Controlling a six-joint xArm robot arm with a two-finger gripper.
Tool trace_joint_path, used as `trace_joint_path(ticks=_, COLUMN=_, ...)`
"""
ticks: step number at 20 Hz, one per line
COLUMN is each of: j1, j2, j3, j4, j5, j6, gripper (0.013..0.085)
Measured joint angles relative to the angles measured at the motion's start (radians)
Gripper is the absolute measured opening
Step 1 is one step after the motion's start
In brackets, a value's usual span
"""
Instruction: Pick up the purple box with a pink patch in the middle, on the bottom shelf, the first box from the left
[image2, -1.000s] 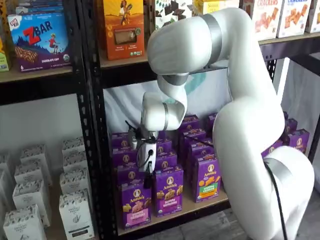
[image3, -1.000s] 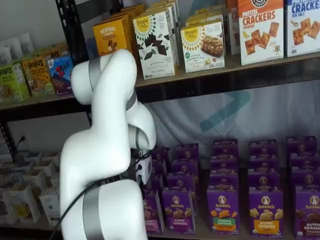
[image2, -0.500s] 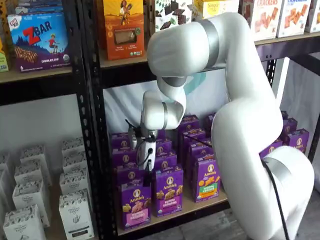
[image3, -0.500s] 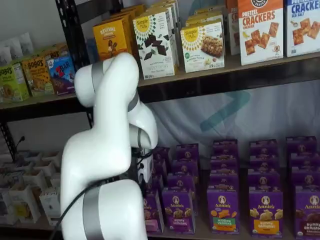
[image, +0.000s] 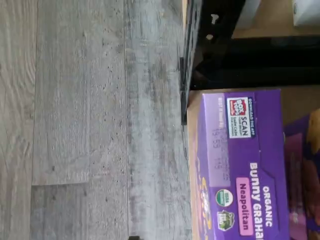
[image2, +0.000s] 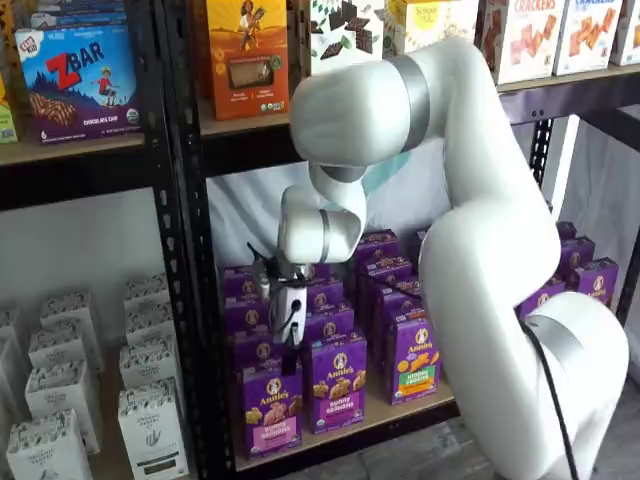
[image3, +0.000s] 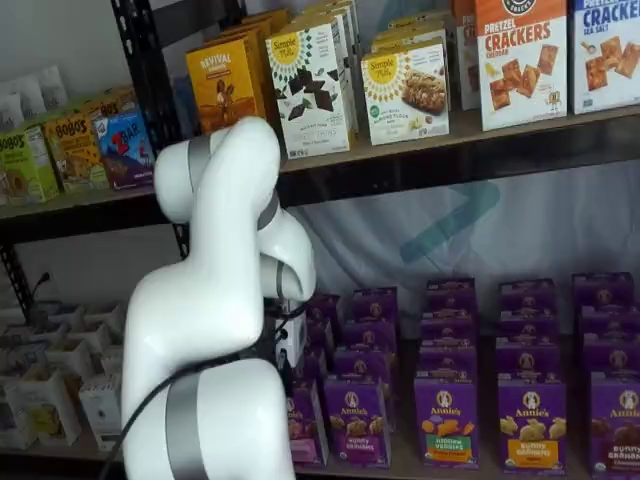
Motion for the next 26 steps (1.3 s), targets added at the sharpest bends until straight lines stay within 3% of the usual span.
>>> trace_joint_path(ticks=11, j1=0.004, j2=0.067, j3=-0.055, j4=-0.018, j5=-0.023, j6=0.017, gripper=0.085)
trace_joint_path(ticks=26, j1=0.023, j2=0.16, j3=-0.122, j4=-0.11, j5=-0.035, j6=0.115, gripper=0.085)
